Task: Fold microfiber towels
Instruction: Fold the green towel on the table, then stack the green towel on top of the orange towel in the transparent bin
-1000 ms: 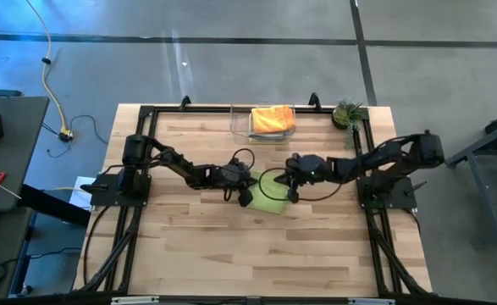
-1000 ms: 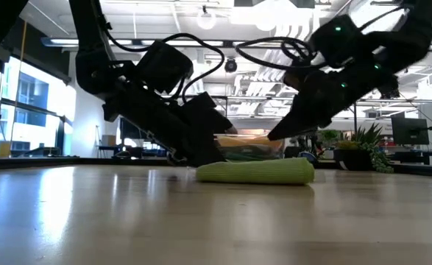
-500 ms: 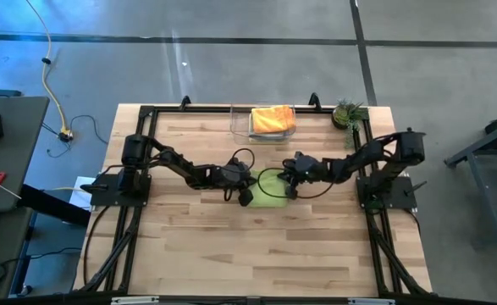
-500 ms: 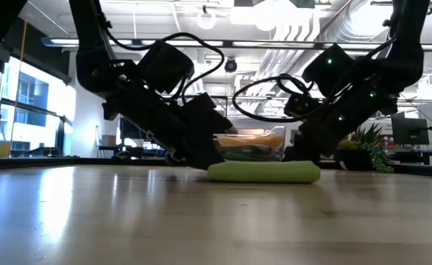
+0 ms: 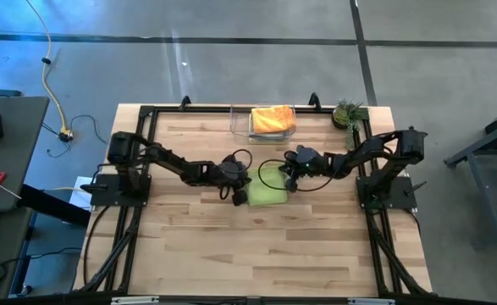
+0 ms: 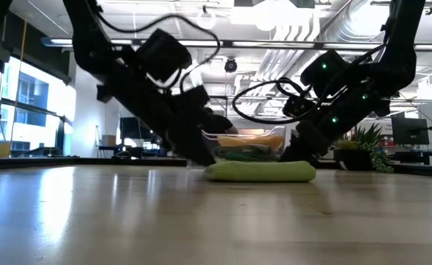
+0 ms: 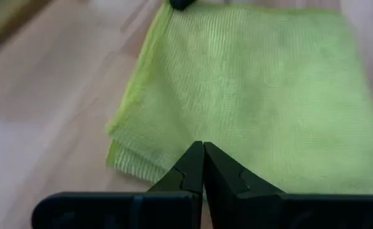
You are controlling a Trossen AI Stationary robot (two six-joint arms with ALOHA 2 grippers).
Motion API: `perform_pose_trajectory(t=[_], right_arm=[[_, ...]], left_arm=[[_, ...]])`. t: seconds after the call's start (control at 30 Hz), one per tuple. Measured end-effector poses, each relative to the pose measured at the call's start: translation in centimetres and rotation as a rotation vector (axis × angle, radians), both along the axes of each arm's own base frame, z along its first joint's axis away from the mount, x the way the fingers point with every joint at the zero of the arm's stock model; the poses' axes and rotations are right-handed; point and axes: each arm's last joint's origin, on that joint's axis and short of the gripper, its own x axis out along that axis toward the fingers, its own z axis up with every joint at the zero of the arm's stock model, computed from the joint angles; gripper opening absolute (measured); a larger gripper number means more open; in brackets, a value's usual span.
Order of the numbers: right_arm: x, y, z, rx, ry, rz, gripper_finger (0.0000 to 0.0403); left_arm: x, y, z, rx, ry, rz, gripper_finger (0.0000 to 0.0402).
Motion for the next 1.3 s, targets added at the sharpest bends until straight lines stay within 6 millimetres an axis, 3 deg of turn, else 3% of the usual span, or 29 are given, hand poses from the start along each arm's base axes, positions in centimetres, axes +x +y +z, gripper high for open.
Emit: perform_pose_trajectory(t=[0.3, 0.63, 0.77, 0.9, 1.0, 1.17, 1.3], right_arm=[[0.5, 0.9, 1.1, -0.002, -0.067, 0.027, 0.0], [1.2, 3.6, 2.2, -0.003, -0.121, 0.132, 0.0], [1.1, 5.0, 3.1, -0.002, -0.144, 0.18, 0.0011], [0.8, 6.8, 3.4, 0.005, -0.119, 0.246, 0.0051], [0.6, 8.3, 3.3, 0.014, -0.095, 0.304, 0.0094], [1.2, 10.8, 4.0, -0.067, 0.024, 0.32, 0.0154], [1.7, 11.9, 4.9, -0.134, 0.074, 0.283, 0.0183]], left_arm=[[-0.3, 0.1, 2.8, 0.053, -0.037, -0.036, 0.0002], [-0.6, 2.9, 0.2, 0.073, 0.02, 0.065, 0.0], [-0.7, 2.9, 0.8, 0.082, 0.03, -0.004, 0.0], [-0.8, 1.3, 3.6, 0.089, -0.012, -0.133, 0.0], [-0.7, -1.1, 5.1, 0.044, -0.056, -0.279, 0.0004], [-0.4, -6.1, 4.7, 0.132, -0.021, -0.43, 0.004], [0.1, -8.5, 4.1, 0.252, 0.028, -0.381, 0.009]])
